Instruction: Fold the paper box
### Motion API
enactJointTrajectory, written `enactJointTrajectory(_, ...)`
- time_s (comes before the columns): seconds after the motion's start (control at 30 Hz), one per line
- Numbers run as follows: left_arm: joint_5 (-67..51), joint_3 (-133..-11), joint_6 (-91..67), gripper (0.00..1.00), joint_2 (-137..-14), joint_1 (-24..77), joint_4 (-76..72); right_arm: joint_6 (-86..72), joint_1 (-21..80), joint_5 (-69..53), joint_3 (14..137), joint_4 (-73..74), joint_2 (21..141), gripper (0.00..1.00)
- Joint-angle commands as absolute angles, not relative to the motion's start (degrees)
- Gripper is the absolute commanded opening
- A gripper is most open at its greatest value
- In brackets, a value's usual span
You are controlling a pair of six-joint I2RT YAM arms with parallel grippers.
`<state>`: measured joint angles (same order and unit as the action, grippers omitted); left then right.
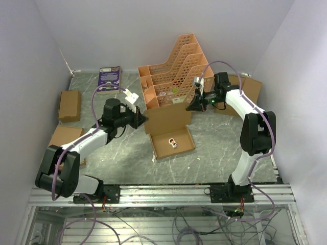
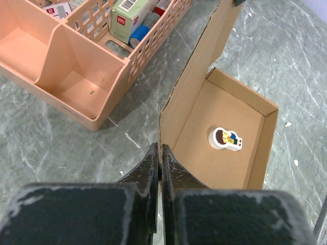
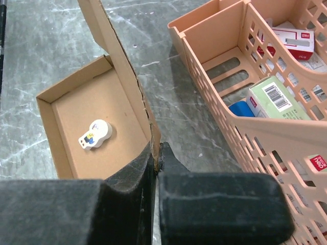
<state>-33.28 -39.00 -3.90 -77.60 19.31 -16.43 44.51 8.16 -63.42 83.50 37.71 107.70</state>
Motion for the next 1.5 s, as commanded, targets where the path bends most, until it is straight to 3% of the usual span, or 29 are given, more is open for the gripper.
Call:
enactJointTrajectory(0.0,-32.8,-40.3,-3.3,0.07,-75.8,19.4,-18.2,44.8,8.4,-62.5,82.5,37.7,104.3,0.0)
enactJointTrajectory(0.27,-14.0,-36.1,-5.7,0.07,-69.7,29.1,-22.8,25.3,11.9,-54.4,68.0,14.2,91.2,0.0)
enactJointTrajectory(0.47,6.1,-33.4,-10.8,0.07,-69.9,38.0,-28.5,9.5,19.2,-34.3,57.0,-1.6,83.2,0.0)
enactJointTrajectory(0.83,30.9,-41.0,-18.6,0.07,-77.6,47.5,-24.9,-5.9,30.7,-8.8,51.4,-7.6,81.0,0.0)
enactJointTrajectory(1.47,54.2,-43.0,-16.6,0.07,-85.6,59.6,-33.7,-12.3,39.0,8.6,43.6,-17.1,78.6,0.0)
